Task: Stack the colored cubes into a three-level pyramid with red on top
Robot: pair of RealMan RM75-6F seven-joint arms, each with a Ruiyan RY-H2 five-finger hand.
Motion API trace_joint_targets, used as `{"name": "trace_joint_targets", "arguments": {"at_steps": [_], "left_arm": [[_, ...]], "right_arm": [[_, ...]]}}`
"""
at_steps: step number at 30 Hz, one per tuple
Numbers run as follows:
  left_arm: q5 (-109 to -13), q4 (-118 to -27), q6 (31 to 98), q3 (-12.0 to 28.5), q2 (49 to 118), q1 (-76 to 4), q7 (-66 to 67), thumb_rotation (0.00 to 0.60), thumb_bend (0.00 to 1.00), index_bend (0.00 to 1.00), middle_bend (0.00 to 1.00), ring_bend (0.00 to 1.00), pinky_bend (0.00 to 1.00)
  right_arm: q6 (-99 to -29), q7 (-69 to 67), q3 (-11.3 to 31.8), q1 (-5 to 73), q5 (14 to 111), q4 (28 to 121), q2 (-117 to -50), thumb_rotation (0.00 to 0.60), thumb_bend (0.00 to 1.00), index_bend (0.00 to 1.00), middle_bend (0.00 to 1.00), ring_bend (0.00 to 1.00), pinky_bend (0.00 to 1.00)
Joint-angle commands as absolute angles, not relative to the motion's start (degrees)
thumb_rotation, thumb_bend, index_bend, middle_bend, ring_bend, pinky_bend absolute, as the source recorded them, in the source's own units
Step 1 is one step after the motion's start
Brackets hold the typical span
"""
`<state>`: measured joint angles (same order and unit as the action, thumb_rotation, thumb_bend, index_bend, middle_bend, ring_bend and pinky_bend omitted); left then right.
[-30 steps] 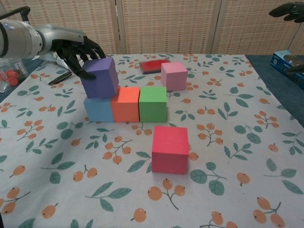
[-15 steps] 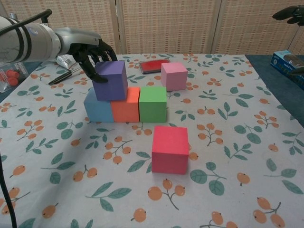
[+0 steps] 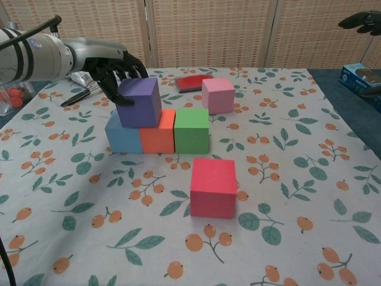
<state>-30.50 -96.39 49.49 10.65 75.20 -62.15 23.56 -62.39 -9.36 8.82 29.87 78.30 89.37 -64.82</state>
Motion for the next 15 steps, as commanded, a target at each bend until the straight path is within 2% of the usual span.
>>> {"name": "trace_joint_targets", "arguments": {"at_steps": [1,15], "left_arm": [[-32.9,-95.3,46.9,10.5,74.4,-61.5,21.7,0.6,0.37,0.27,0.33,0.26,0.27],[-35.3,-92.8,43.6,10.4,73.8,-61.5,18.6,0.6,0.37,0.25,0.31,0.25,0.26]], "right_arm": [[-62.4,-9.1,8.9,29.8,78.1,89.4,-64.9,0.6,0.0,0.0,0.0,0.0,0.0],[-62.2,-7.6,9.4,29.8,77.3,90.1,-65.1,0.6,0.0,0.0,0.0,0.0,0.0]]}}
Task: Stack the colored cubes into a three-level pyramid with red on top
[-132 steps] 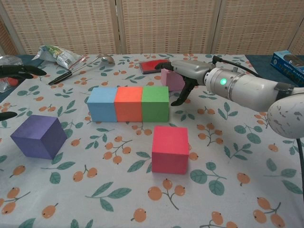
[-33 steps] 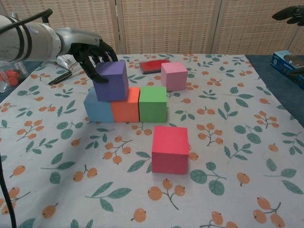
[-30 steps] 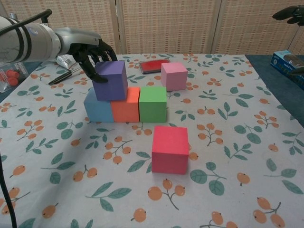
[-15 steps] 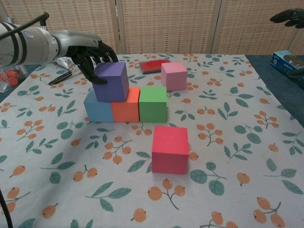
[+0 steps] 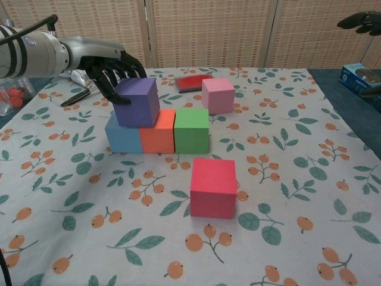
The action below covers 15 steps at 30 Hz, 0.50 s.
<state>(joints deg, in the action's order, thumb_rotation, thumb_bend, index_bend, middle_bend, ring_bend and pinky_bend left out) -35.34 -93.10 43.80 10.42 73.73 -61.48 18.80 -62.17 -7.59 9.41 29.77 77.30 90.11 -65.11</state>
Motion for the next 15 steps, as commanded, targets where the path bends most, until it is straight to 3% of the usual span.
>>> {"name": "trace_joint_targets", "arguments": {"at_steps": [1,15], "left_arm": [[-35.3,-92.6,43.6,10.3,73.8,-61.6,18.6,0.6,0.37,0.25,0.31,0.25,0.26],[-34.8,-92.0,43.8,9.7,74.5,-62.0,18.4,0.6,0.37,0.25,0.31,0.25,0.26]], "right_arm": [[-62.1,-7.5,9.5,29.8,77.2,90.2,-65.1,0.6,0.0,0.0,0.0,0.0,0.0],[-61.7,-7.5,9.6,29.8,77.2,90.0,-65.2,0.6,0.0,0.0,0.0,0.0,0.0]]}}
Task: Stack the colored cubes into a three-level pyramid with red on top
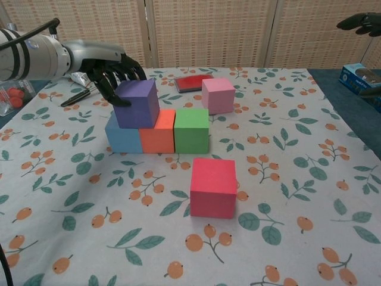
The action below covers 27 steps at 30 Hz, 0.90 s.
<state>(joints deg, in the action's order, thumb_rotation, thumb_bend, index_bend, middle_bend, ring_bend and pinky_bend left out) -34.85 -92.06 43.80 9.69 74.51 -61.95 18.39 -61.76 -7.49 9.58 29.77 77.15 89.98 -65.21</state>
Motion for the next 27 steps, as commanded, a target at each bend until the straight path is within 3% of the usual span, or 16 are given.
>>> {"name": "trace_joint_targets", "arguments": {"at_steps": [1,27], "left_arm": [[-34.7,-92.0,43.9,9.7,74.6,-62.0,18.2,0.6,0.37,0.25,0.3,0.25,0.26],[-31.8,-92.1,44.8,9.2,75.5,-63.9,20.2,0.6,0.37,0.24,0.29,0.25,0.26]], "right_arm": [[-61.7,-7.5,9.6,29.8,77.1,90.0,-65.2,0.6,0.0,0.0,0.0,0.0,0.0],[-61.3,-8.3,9.6,29.5,77.2,89.5,-65.0,0.6,0.0,0.0,0.0,0.0,0.0]]}}
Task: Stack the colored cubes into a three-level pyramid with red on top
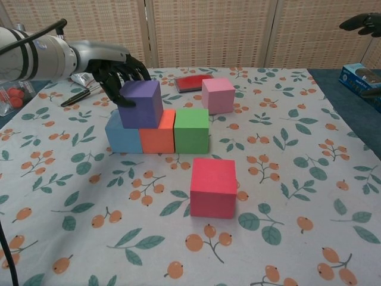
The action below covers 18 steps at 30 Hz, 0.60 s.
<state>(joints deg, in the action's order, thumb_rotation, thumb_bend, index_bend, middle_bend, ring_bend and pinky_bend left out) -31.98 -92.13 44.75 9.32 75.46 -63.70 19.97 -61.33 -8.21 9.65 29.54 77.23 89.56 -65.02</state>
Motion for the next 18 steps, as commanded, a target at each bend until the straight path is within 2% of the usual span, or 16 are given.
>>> {"name": "trace_joint_targets", "arguments": {"at_steps": [1,10,18], "left_arm": [[-31.5,-92.1,44.8,9.1,75.5,-64.0,20.3,0.6,0.37,0.24,0.29,0.24,0.26],[-30.9,-91.9,45.0,8.7,75.9,-64.1,20.6,0.6,0.37,0.23,0.29,0.24,0.26],[-30.9,-92.4,45.6,8.6,75.8,-64.0,20.8,0.6,0.37,0.15,0.24,0.23,0.26]], "right_arm": [[-61.3,-8.3,9.6,29.5,77.3,89.5,-65.1,0.6,0.0,0.0,0.0,0.0,0.0],[-61.3,-8.5,9.6,29.4,77.4,89.4,-65.0,0.6,0.0,0.0,0.0,0.0,0.0],[-61.3,-8.6,9.6,29.4,77.5,89.4,-65.0,0.6,0.0,0.0,0.0,0.0,0.0]]}}
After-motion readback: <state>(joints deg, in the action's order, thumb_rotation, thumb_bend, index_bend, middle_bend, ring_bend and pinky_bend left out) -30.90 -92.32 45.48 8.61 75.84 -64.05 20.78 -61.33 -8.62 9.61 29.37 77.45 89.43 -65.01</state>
